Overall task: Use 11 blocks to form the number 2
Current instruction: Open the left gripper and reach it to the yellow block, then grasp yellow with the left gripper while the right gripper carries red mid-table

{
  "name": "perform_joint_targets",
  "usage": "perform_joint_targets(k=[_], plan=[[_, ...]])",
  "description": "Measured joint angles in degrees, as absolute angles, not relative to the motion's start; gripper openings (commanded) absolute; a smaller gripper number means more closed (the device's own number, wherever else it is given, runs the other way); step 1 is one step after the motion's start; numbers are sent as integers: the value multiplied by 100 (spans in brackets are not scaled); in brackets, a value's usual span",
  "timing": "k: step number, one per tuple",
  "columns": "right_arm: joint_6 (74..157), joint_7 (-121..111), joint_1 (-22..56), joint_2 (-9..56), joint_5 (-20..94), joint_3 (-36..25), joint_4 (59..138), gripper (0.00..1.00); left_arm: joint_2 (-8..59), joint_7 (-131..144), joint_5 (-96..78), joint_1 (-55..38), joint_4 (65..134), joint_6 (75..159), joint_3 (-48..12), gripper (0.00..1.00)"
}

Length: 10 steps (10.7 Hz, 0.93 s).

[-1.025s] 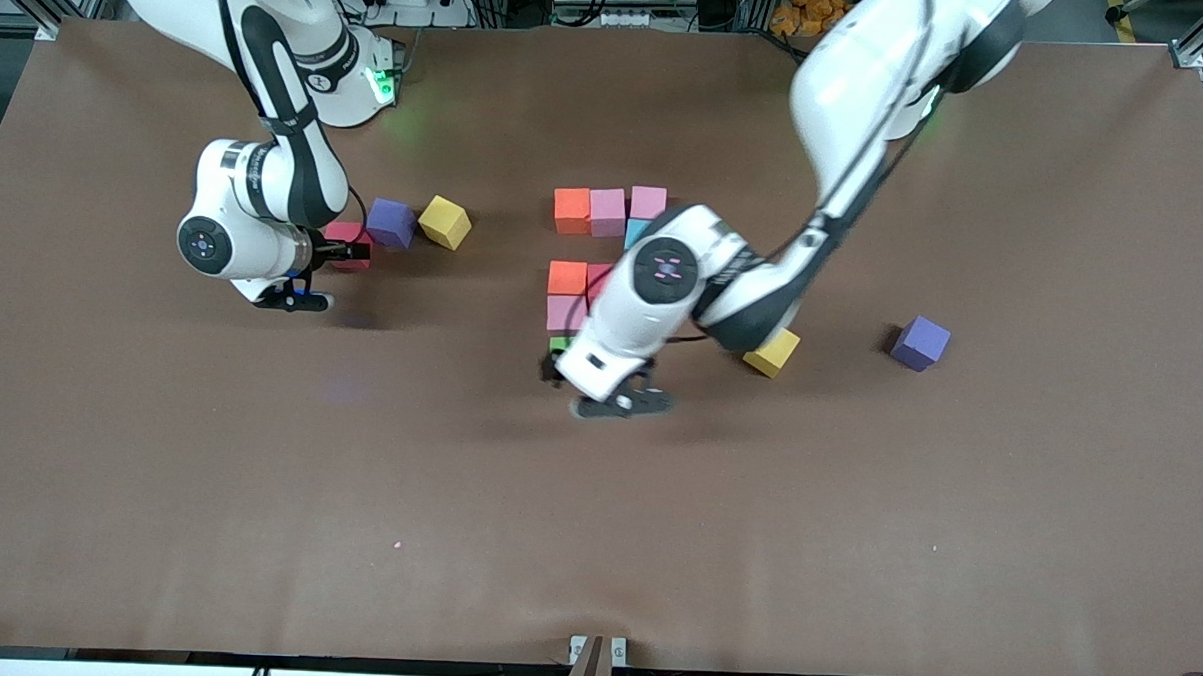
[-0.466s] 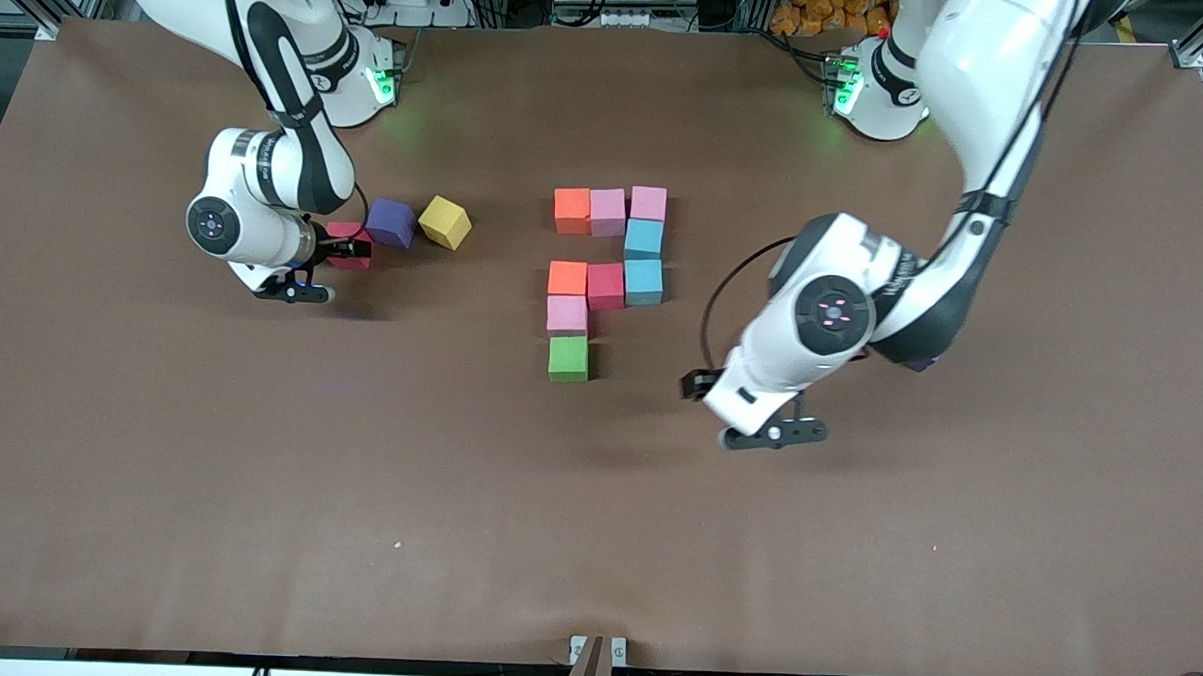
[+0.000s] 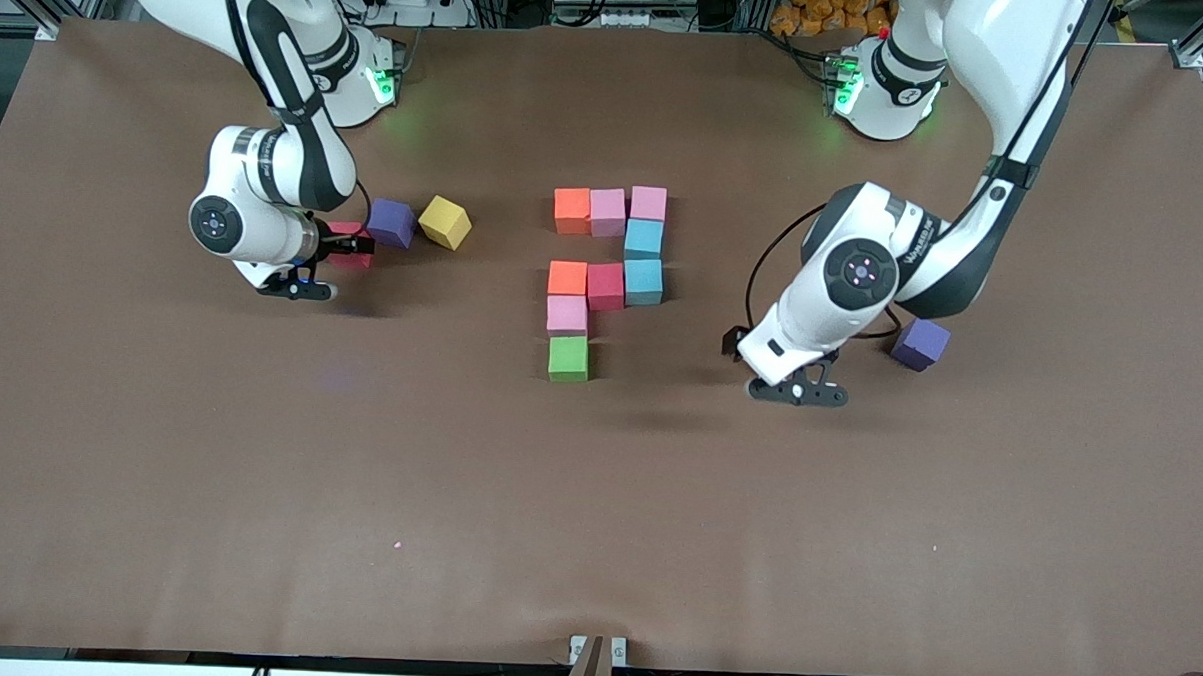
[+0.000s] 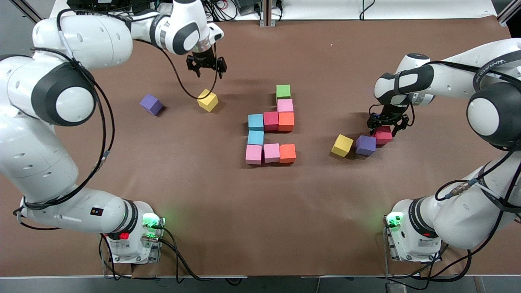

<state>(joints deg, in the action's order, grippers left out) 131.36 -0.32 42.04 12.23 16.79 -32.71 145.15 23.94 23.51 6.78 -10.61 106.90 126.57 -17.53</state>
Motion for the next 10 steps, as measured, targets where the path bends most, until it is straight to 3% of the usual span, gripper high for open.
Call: perform_joint_targets(k=[9, 10], plan=[[13517, 191, 4226, 1152, 1668, -3114, 14667, 100, 2337, 298, 749, -898, 11820, 13783, -1764, 100], [13523, 191, 4226, 1152, 1668, -3114, 14667, 89, 2337, 282, 749, -898, 11833, 13798, -1764, 100]])
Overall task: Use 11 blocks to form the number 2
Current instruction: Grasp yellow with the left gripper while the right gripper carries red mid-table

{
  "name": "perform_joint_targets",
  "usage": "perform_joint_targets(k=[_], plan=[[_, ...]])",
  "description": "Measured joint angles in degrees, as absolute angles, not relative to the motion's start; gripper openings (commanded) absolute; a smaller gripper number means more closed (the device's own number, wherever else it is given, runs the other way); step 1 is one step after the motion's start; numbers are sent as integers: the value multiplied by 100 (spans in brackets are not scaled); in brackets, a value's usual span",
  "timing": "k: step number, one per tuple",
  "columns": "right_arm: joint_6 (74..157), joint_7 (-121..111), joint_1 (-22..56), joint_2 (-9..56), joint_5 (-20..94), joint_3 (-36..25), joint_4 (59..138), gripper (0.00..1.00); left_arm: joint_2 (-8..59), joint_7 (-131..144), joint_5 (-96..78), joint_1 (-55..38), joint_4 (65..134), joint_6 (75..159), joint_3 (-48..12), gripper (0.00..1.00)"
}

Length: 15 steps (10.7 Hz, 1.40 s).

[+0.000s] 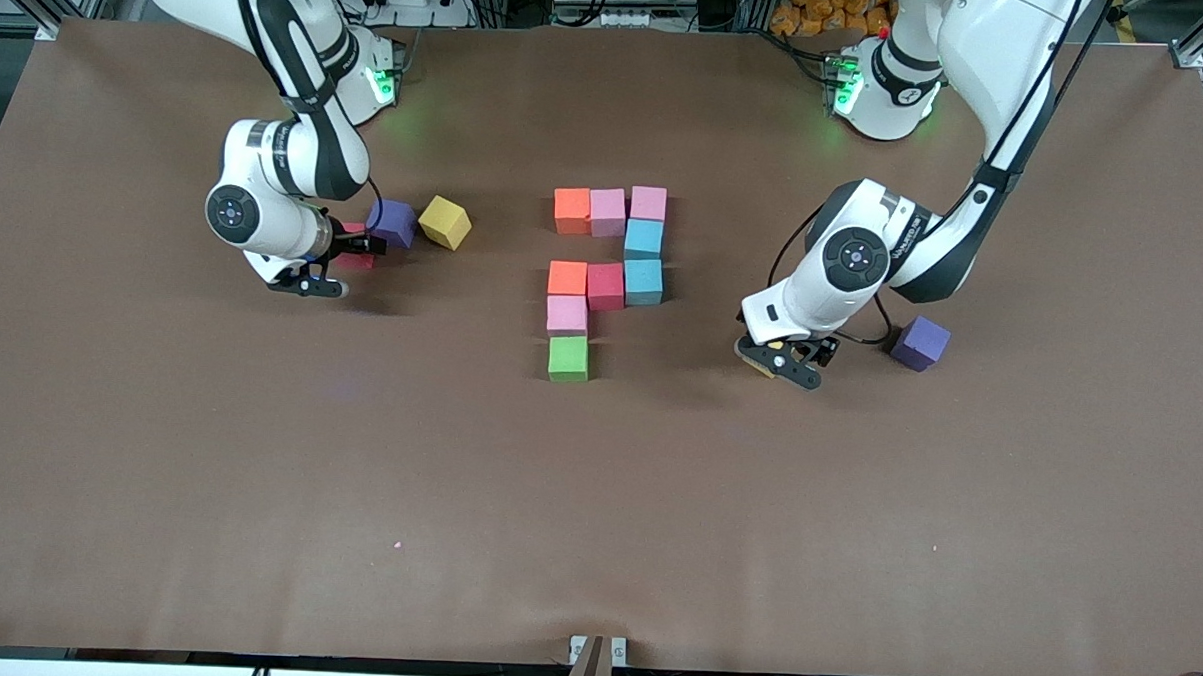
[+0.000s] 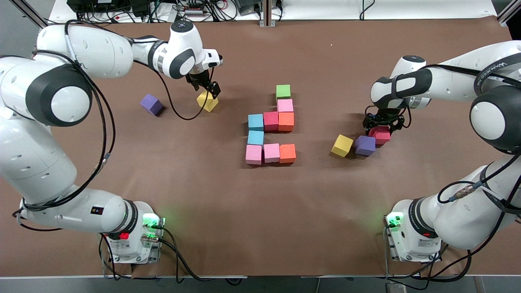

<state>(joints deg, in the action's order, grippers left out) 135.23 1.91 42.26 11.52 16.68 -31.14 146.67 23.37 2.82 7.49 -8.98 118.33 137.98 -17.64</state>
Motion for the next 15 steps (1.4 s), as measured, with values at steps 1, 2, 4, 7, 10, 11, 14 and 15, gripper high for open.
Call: perform_joint_targets(k=[1, 2, 4, 7, 10, 11, 14, 15], plan=[[13523, 190, 4226, 1152, 1668, -3114, 14667, 57, 2337, 272, 749, -898, 11839, 13801, -1764, 100], [13523, 190, 4226, 1152, 1667, -3114, 14668, 35, 2336, 266, 749, -898, 11845, 13802, -1765, 100], [13512, 190, 4226, 1152, 1667, -3114, 14669, 20, 2337, 261, 749, -898, 11871, 13802, -1764, 100], [13452, 185, 4226, 1100, 1665, -3113, 14617, 20, 2373, 223, 749, -898, 11914, 13885, -1763, 100], [12801, 112, 4252, 1041, 1624, -2948, 13841, 20, 2492, 220, 749, -896, 11933, 13998, -1761, 100], [12579, 56, 4296, 1042, 1605, -2867, 13515, 20, 2551, 217, 766, -895, 11937, 14069, -1760, 100], [11731, -199, 4510, 1196, 1557, -2584, 12441, 20, 2800, 217, 882, -891, 11938, 14347, -1751, 84], [11442, -319, 4616, 1367, 1554, -2493, 11983, 20, 2850, 217, 887, -890, 11933, 14405, -1750, 74]])
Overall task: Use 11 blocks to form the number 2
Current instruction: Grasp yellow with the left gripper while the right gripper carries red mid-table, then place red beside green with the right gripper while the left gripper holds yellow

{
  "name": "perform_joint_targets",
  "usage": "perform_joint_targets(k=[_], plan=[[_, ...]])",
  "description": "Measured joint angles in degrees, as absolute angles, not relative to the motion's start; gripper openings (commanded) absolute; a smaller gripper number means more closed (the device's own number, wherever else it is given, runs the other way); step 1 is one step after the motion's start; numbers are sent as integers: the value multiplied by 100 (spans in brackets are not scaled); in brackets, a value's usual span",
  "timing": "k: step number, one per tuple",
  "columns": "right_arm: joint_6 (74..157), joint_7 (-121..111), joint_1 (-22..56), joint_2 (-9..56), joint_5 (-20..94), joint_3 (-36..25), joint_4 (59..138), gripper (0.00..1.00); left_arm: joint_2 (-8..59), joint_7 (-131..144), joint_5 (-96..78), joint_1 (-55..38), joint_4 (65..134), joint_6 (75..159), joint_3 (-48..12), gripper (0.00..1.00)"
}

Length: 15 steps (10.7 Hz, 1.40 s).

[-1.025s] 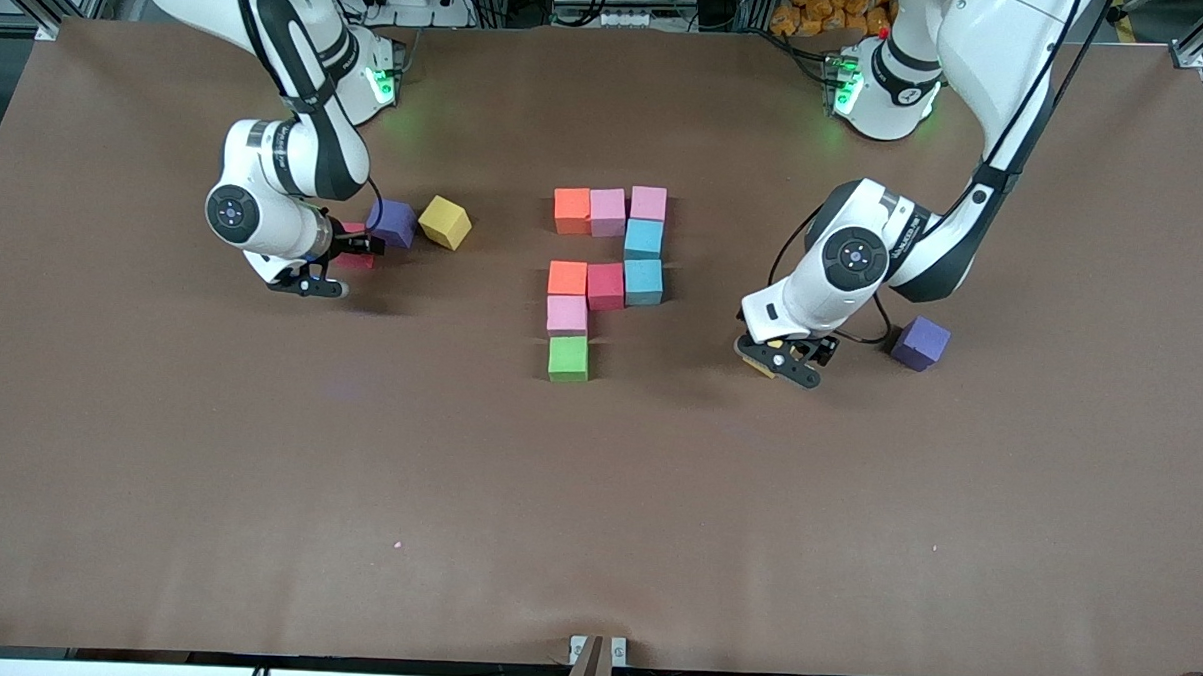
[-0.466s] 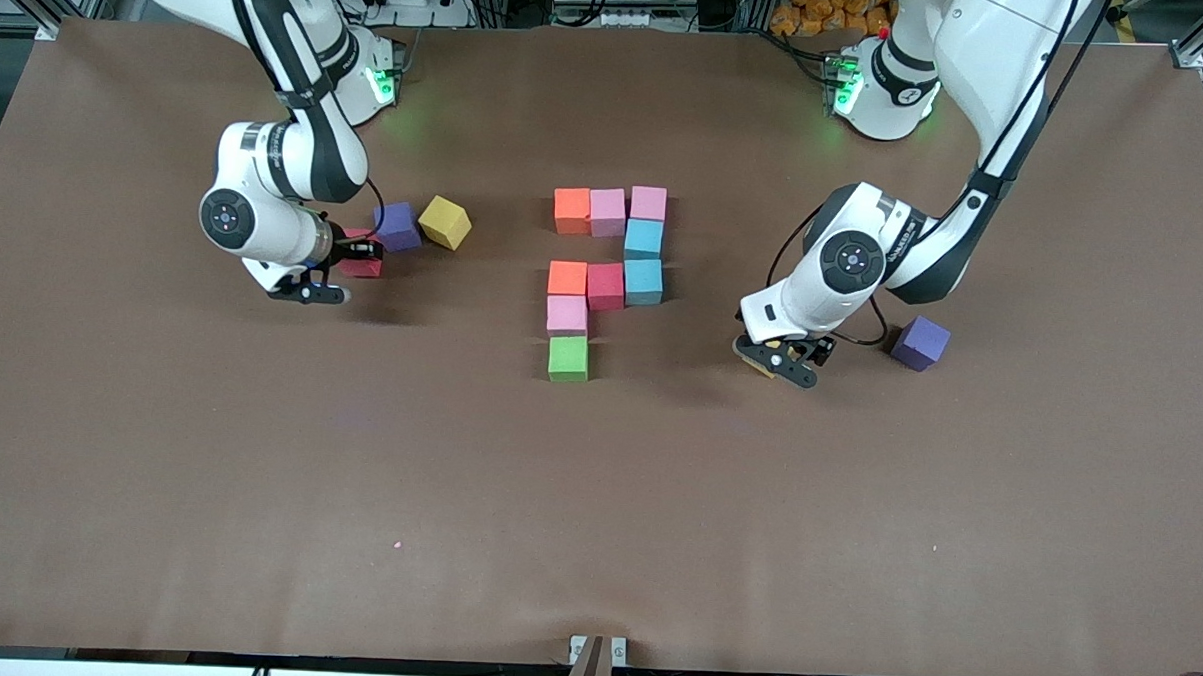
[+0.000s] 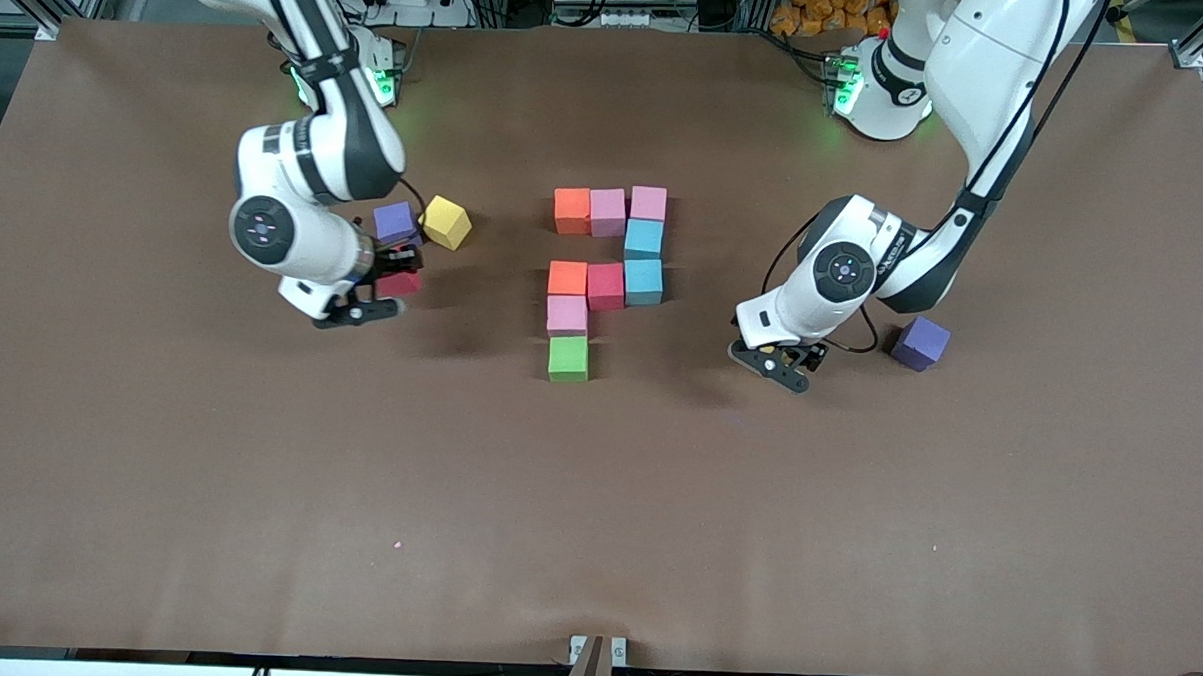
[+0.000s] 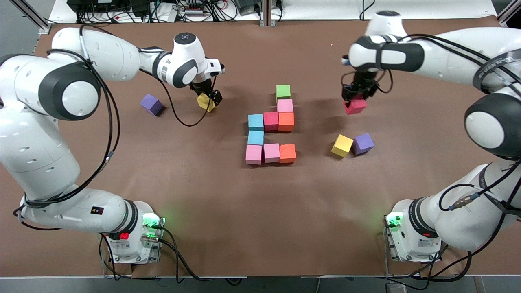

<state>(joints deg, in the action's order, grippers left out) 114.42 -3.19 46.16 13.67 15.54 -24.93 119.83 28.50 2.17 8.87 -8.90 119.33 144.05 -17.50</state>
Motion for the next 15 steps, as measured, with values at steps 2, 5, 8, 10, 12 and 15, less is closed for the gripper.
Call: perform_joint_targets(k=[2, 5, 8, 10, 12, 15], plan=[[11257, -570, 4809, 1868, 1531, -2217, 11062, 20, 2870, 217, 887, -887, 11912, 14423, -1749, 68], [11208, -1057, 4985, 2688, 1275, -1855, 9893, 20, 2854, 221, 888, -768, 11762, 14434, -1714, 53], [11194, -1546, 5285, 3358, 998, -1658, 8965, 20, 2828, 219, 888, -472, 11595, 14434, -1709, 50], [11168, -1948, 5508, 3689, 972, -1643, 8482, 20, 2784, 220, 888, -259, 11464, 14430, -1708, 49], [11124, -2376, 5536, 3911, 968, -1600, 8143, 20, 2697, 220, 888, -6, 11199, 14157, -1709, 49], [10583, -2942, 5517, 4347, 950, -1582, 7218, 19, 2640, 281, 887, 209, 10532, 13267, -1707, 49]])
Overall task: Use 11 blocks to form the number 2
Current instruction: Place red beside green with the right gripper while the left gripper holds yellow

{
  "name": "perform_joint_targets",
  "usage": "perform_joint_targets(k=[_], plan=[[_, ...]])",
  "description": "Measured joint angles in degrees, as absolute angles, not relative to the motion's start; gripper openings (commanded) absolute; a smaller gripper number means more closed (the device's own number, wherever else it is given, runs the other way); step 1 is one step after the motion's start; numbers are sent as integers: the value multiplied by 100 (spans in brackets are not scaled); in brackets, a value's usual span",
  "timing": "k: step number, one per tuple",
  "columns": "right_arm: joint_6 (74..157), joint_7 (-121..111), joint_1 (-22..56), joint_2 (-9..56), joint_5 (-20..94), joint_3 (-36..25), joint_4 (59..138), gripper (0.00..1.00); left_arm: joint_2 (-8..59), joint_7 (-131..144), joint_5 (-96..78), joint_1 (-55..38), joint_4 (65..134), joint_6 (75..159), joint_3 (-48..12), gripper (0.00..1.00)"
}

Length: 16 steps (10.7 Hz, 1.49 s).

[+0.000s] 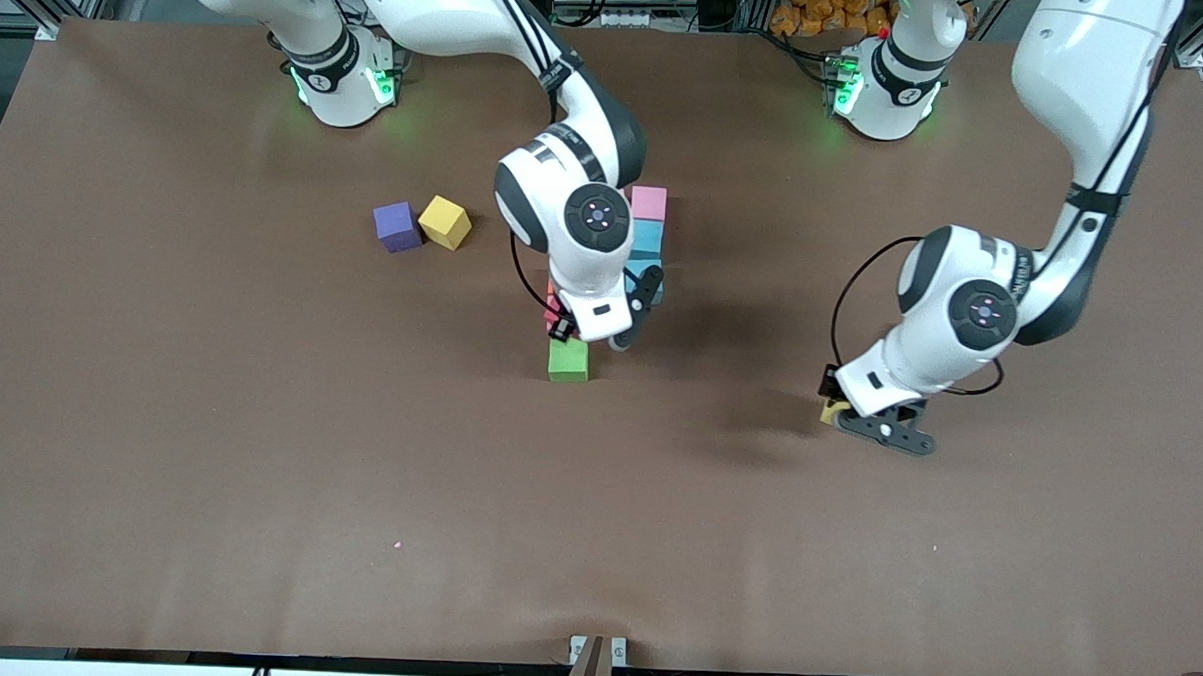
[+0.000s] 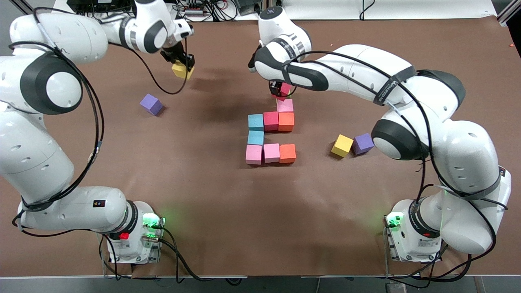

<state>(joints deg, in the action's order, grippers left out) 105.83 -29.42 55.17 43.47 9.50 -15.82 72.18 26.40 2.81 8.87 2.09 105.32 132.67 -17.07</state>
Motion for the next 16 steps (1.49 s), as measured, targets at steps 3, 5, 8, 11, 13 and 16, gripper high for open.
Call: perform_joint_targets(k=[3, 5, 8, 11, 13, 16], plan=[[10456, -3224, 5498, 4788, 942, -1581, 6497, 17, 2583, 348, 887, 483, 10194, 13011, -1711, 49], [10508, -3245, 5503, 5078, 931, -1578, 6142, 17, 2478, 348, 887, 696, 9887, 12543, -1721, 49], [10916, -3333, 5483, 5386, 911, -1594, 5947, 17, 2413, 354, 887, 759, 9459, 12179, -1721, 49], [11170, -3353, 5482, 5556, 904, -1598, 5905, 17, 2454, 355, 887, 823, 9137, 12115, -1704, 49], [11315, -3368, 5498, 5659, 900, -1621, 5900, 17, 2615, 355, 887, 819, 9078, 12114, -1713, 50], [11453, -3386, 5630, 5848, 895, -1718, 5892, 17, 2809, 355, 887, 819, 9025, 12114, -1713, 51]])
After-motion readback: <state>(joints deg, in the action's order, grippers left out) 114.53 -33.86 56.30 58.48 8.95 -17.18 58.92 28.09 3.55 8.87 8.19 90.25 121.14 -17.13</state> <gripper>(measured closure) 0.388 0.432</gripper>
